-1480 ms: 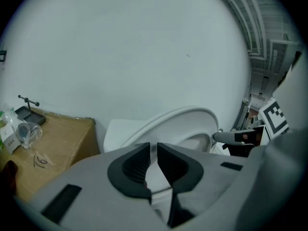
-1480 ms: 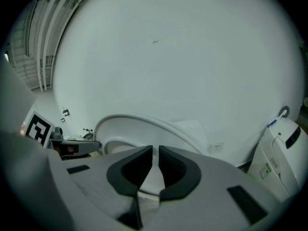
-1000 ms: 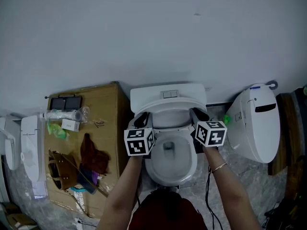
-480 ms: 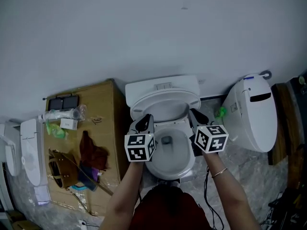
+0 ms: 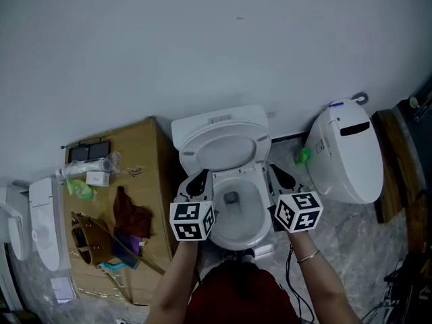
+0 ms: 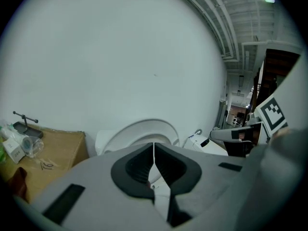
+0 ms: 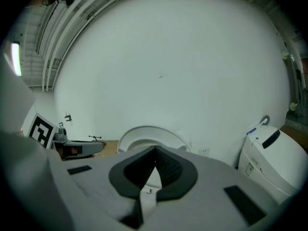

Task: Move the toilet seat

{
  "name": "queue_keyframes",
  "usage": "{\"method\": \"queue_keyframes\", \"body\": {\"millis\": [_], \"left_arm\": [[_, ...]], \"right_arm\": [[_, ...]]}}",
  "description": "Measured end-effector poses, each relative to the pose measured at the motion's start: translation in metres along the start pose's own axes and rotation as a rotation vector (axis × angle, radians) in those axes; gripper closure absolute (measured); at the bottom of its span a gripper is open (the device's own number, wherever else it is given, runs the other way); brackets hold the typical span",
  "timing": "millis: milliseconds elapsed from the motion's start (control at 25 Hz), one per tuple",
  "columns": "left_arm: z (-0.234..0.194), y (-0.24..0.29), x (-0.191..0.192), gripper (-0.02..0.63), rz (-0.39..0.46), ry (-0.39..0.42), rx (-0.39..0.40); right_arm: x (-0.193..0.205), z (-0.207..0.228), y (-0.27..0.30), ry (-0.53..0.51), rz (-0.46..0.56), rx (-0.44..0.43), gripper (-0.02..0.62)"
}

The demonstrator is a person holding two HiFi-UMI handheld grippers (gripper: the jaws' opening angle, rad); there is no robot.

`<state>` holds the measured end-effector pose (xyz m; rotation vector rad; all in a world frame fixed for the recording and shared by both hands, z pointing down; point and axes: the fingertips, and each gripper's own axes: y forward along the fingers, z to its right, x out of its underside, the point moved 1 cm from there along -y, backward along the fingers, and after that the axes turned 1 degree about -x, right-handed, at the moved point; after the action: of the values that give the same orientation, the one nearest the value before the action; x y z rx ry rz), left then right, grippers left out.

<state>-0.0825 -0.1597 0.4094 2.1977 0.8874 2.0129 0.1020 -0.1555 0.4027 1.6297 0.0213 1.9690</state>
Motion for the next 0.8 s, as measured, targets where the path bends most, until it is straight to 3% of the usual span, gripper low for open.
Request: {"method": "queue_keyframes", "body": {"millis": [400,800], "left_arm": [[0.01,-0.057,0.001,0.572,0.024,0.026,0.003],[0.021,-0.103,0.001,0.572,0.067,0.039,0.026]], "right_arm": [[-0.012,-0.037,-0.057,-0.004,0.079,-0.008,0.58],[-0.005,-0.055,-0.101,-0.04,0.095,0.017,0.58]]}}
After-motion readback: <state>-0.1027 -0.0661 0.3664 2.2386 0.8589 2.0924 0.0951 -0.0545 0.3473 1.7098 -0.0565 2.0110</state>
